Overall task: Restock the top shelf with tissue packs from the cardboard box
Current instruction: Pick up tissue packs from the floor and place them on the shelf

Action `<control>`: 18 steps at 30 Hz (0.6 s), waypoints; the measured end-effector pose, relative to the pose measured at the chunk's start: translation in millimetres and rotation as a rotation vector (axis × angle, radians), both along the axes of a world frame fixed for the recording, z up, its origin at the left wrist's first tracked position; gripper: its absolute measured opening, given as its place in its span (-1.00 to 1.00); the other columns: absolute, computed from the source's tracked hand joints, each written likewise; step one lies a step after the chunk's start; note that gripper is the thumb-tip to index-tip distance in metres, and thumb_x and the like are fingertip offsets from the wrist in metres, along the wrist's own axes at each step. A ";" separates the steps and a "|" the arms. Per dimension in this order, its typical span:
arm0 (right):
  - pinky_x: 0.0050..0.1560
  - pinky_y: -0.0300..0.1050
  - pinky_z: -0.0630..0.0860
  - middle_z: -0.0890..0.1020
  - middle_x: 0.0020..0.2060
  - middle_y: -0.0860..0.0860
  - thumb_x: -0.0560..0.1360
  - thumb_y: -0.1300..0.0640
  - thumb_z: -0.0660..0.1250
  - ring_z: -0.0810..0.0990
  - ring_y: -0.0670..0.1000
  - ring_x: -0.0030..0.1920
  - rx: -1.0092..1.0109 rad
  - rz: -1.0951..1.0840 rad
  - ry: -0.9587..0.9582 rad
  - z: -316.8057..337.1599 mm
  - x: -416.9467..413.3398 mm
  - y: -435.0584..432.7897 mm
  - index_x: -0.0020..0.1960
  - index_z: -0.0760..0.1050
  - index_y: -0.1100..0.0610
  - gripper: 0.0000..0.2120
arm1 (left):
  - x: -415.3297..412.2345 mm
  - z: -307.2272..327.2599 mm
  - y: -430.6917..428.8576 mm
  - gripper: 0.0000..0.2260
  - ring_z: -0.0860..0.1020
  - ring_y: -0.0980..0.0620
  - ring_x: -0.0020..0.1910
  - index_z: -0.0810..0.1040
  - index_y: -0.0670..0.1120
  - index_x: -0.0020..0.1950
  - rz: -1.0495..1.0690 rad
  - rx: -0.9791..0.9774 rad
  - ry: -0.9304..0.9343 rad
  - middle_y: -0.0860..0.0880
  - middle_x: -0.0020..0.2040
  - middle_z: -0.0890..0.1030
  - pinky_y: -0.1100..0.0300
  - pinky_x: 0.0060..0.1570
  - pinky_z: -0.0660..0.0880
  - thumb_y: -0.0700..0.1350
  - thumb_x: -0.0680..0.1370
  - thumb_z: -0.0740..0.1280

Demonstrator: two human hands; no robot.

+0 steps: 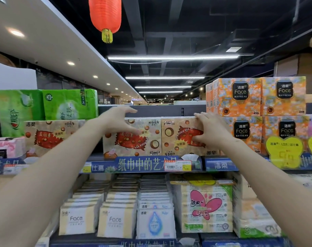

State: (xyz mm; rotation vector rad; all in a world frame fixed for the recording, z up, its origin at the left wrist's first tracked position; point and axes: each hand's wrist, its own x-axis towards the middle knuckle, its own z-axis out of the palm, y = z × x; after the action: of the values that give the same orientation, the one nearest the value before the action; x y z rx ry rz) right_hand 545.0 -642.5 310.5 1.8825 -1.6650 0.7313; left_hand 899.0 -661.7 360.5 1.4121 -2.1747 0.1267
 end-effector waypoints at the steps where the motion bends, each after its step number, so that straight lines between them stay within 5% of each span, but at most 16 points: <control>1: 0.54 0.11 0.19 0.36 0.53 0.02 0.40 -0.24 0.52 0.26 0.11 0.55 -0.001 0.033 -0.014 1.5 3.8 -0.1 0.62 0.19 -0.03 -0.08 | -15.4 -2.4 2.9 -0.01 0.35 -0.03 0.55 0.33 0.15 0.60 -0.027 -0.017 -0.035 0.08 0.59 0.37 -0.18 0.49 0.36 0.40 0.24 0.58; 6: 0.44 0.10 0.37 0.49 0.46 -0.03 0.41 -0.27 0.50 0.43 0.05 0.46 -0.014 0.159 -0.042 8.3 31.2 -6.0 0.59 0.26 -0.09 -0.15 | -68.4 -19.8 -2.2 -0.15 0.50 -0.01 0.40 0.29 0.19 0.60 0.011 -0.143 -0.203 0.09 0.51 0.48 -0.11 0.30 0.52 0.35 0.39 0.51; 12: 0.42 0.10 0.28 0.55 0.39 -0.06 0.44 -0.26 0.46 0.48 0.06 0.39 -0.016 0.094 0.023 8.0 39.9 -15.3 0.50 0.37 -0.12 -0.32 | -80.6 -29.4 -10.0 -0.30 0.56 -0.07 0.30 0.34 0.16 0.54 0.126 -0.289 -0.297 0.04 0.41 0.55 -0.10 0.24 0.53 0.22 0.46 0.50; 18: 0.59 0.24 0.01 0.45 0.48 0.00 0.50 -0.22 0.43 0.30 0.11 0.54 -0.009 0.058 0.082 7.1 43.4 -12.0 0.55 0.30 -0.05 -0.31 | -79.3 -30.8 -7.1 -0.25 0.53 -0.08 0.32 0.31 0.14 0.55 0.107 -0.224 -0.251 0.04 0.39 0.55 -0.11 0.32 0.48 0.25 0.42 0.49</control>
State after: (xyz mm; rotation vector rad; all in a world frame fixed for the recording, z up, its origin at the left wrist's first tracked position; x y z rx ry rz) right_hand 588.4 -654.4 317.6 1.9347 -1.5605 0.6740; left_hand 819.7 -668.7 329.7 1.4457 -2.1971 0.5965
